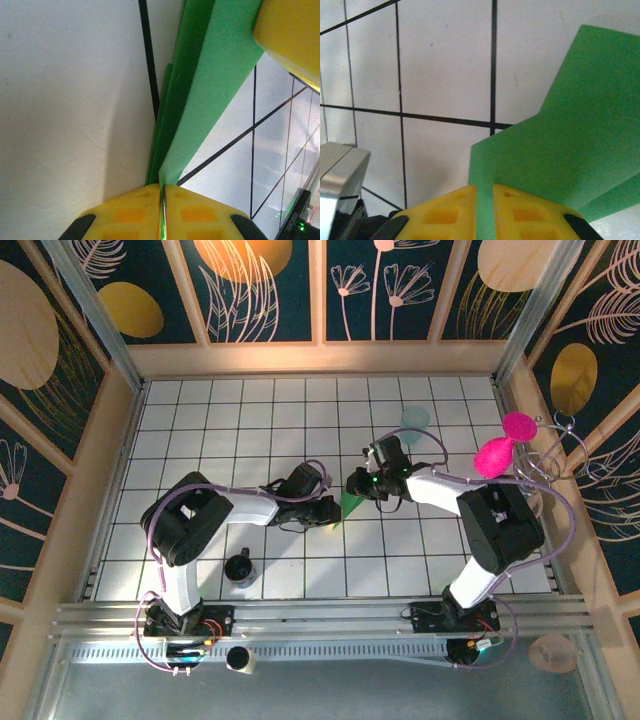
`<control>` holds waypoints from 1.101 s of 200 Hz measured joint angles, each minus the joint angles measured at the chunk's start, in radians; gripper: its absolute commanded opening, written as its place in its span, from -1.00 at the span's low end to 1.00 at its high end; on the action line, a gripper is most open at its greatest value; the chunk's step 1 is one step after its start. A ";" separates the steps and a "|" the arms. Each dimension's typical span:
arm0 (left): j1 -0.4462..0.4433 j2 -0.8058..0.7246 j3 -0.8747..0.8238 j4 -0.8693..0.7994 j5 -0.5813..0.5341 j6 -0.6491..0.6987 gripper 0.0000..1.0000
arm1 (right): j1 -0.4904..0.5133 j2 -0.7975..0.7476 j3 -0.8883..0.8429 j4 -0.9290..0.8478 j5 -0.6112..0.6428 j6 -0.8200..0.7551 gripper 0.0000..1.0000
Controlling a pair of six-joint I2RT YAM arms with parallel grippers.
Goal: Fold a paper plane with a square sheet of paper (pick it up from the middle)
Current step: Fold the wing for the fifth time at the center of the table.
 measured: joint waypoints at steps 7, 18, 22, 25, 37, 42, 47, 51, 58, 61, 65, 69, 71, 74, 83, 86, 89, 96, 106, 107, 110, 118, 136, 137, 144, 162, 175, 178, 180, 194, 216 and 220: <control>0.000 -0.002 0.000 0.001 -0.001 0.000 -0.70 | 0.000 0.002 0.001 -0.005 0.011 0.001 -0.66; 0.000 -0.003 0.000 0.001 -0.001 -0.001 -0.70 | -0.001 0.005 0.001 -0.010 0.020 0.004 -0.66; 0.000 -0.003 0.000 0.000 -0.002 -0.002 -0.70 | -0.002 0.007 0.001 -0.011 0.023 0.004 -0.66; 0.000 -0.003 0.000 0.001 -0.002 -0.003 -0.70 | -0.002 0.008 0.001 -0.013 0.024 0.005 -0.66; 0.000 -0.003 0.000 0.000 -0.004 -0.004 -0.70 | -0.004 0.012 0.001 -0.017 0.032 0.007 -0.66; 0.000 -0.004 0.000 0.001 -0.004 -0.004 -0.69 | -0.005 0.013 0.001 -0.018 0.035 0.008 -0.66; 0.000 -0.004 0.000 0.001 -0.004 -0.005 -0.70 | -0.006 0.014 0.001 -0.018 0.038 0.008 -0.66; 0.000 -0.004 0.000 0.001 -0.004 -0.008 -0.70 | -0.008 0.016 0.001 -0.019 0.039 0.008 -0.66; 0.000 -0.004 0.000 0.001 -0.005 -0.008 -0.69 | -0.010 0.017 0.001 -0.019 0.041 0.008 -0.66; 0.000 -0.004 0.000 0.001 -0.005 -0.008 -0.69 | -0.010 0.018 0.001 -0.019 0.041 0.009 -0.66; 0.000 -0.004 0.000 0.001 -0.005 -0.009 -0.70 | -0.012 0.019 0.001 -0.019 0.042 0.011 -0.66; 0.000 -0.005 0.000 0.000 -0.005 -0.010 -0.70 | -0.013 0.021 0.001 -0.019 0.042 0.012 -0.66; 0.000 -0.005 0.000 0.000 -0.006 -0.010 -0.70 | -0.013 0.021 0.001 -0.019 0.043 0.013 -0.66; 0.000 -0.005 0.000 0.000 -0.008 -0.011 -0.70 | -0.014 0.023 0.001 -0.019 0.045 0.016 -0.66; 0.000 -0.005 -0.001 0.000 -0.011 -0.011 -0.71 | -0.016 0.025 0.001 -0.019 0.046 0.019 -0.66; 0.000 -0.006 -0.002 0.000 -0.011 -0.011 -0.71 | -0.016 0.026 0.001 -0.020 0.047 0.019 -0.66; 0.000 -0.006 -0.002 0.000 -0.012 -0.011 -0.71 | -0.017 0.027 0.001 -0.020 0.047 0.020 -0.66; 0.000 -0.006 -0.002 0.000 -0.012 -0.011 -0.71 | -0.019 0.028 0.001 -0.021 0.048 0.023 -0.66; 0.000 -0.006 -0.002 0.000 -0.012 -0.011 -0.71 | -0.020 0.029 0.001 -0.023 0.049 0.023 -0.66; 0.000 -0.006 -0.002 0.000 -0.012 -0.011 -0.71 | -0.021 0.029 0.001 -0.023 0.049 0.023 -0.66; 0.000 -0.006 -0.002 0.000 -0.013 -0.011 -0.71 | -0.021 0.029 0.001 -0.023 0.049 0.023 -0.66; 0.000 -0.006 -0.002 0.000 -0.013 -0.011 -0.71 | -0.022 0.030 0.001 -0.025 0.050 0.024 -0.66; 0.000 -0.010 -0.006 0.001 -0.019 -0.013 -0.72 | -0.023 0.034 0.001 -0.026 0.050 0.026 -0.66; 0.000 -0.010 -0.006 0.002 -0.019 -0.014 -0.71 | -0.023 0.034 0.001 -0.026 0.050 0.026 -0.66; 0.000 -0.011 -0.008 0.002 -0.022 -0.015 -0.71 | -0.024 0.036 0.001 -0.026 0.052 0.026 -0.66; 0.001 -0.013 -0.010 0.003 -0.023 -0.019 -0.71 | -0.027 0.043 0.001 -0.026 0.057 0.027 -0.66; 0.001 -0.013 -0.010 0.003 -0.023 -0.019 -0.72 | -0.030 0.047 0.001 -0.026 0.060 0.027 -0.66; 0.002 -0.013 -0.010 0.003 -0.023 -0.019 -0.72 | -0.030 0.047 0.001 -0.026 0.060 0.027 -0.66; 0.002 -0.013 -0.010 0.003 -0.023 -0.019 -0.72 | -0.031 0.047 0.000 -0.026 0.060 0.027 -0.66; 0.002 -0.013 -0.011 0.006 -0.023 -0.020 -0.72 | -0.032 0.047 -0.002 -0.026 0.061 0.027 -0.66; 0.003 -0.013 -0.014 0.011 -0.023 -0.026 -0.71 | -0.034 0.047 -0.008 -0.026 0.064 0.029 -0.67; 0.003 -0.013 -0.014 0.013 -0.023 -0.026 -0.72 | -0.034 0.047 -0.009 -0.026 0.064 0.030 -0.67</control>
